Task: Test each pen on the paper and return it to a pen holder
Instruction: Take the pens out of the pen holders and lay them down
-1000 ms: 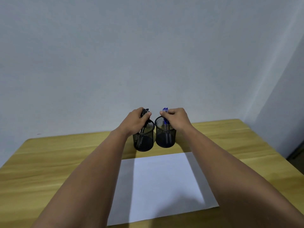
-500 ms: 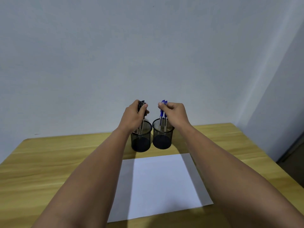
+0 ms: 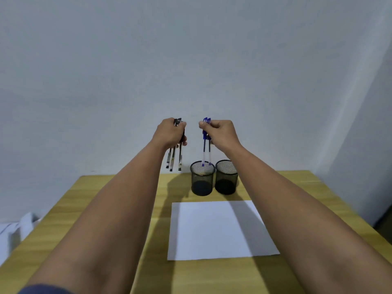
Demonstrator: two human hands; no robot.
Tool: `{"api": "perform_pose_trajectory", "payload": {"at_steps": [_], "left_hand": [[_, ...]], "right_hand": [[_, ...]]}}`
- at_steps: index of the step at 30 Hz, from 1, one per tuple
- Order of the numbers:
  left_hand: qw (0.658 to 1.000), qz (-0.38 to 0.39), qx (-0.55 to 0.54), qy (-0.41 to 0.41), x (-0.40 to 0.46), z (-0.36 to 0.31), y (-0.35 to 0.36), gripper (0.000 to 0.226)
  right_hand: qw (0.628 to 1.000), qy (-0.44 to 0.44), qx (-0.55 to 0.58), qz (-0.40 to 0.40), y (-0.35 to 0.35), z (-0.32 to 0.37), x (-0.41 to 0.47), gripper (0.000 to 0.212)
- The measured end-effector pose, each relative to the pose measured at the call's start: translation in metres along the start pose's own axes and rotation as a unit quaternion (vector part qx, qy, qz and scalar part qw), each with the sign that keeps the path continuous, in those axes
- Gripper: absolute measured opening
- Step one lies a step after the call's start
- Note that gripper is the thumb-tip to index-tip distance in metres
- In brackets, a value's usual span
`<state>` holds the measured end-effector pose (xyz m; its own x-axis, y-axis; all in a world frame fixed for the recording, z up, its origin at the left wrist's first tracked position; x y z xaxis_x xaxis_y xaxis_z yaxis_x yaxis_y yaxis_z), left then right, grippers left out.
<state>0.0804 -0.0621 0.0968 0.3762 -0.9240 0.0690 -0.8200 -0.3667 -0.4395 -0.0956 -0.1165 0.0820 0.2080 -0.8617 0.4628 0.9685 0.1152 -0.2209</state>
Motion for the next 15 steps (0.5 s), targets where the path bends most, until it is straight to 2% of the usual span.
{"api": "perform_pose_trajectory", "payload": {"at_steps": [4,9,12,15], "left_hand": [[0.997,-0.01,0.024,-0.071,-0.01,0.04,-0.032,0.022],[0.983,0.006,0.033,-0.18,-0.014,0.125,-0.053,0.028],[0.969,0.008,0.072,-0.236,-0.013,0.181,-0.06,0.033],[0.957,-0.005,0.124,-0.263,-0.013,0.219,-0.064,0.035]], "right_hand": [[0.996,0.05,0.014,0.073,0.046,-0.007,-0.023,0.036],[0.978,0.143,0.033,0.147,0.111,-0.045,-0.05,0.033],[0.965,0.185,0.008,0.186,0.152,-0.075,-0.066,0.039],[0.952,0.219,-0.022,0.214,0.187,-0.103,-0.079,0.033]]}}
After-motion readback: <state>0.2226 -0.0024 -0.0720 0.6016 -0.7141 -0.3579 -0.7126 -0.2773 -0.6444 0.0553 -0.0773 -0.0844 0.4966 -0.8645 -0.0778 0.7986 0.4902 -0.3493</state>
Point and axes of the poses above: each hand's wrist, its own x-axis towards the middle knuckle, its own y-axis out of the palm, z = x × y, the point moved 5 cm from there along x, towards the middle knuckle, and after that the axes turned 9 degrees about -y, right-handed, at the moved point
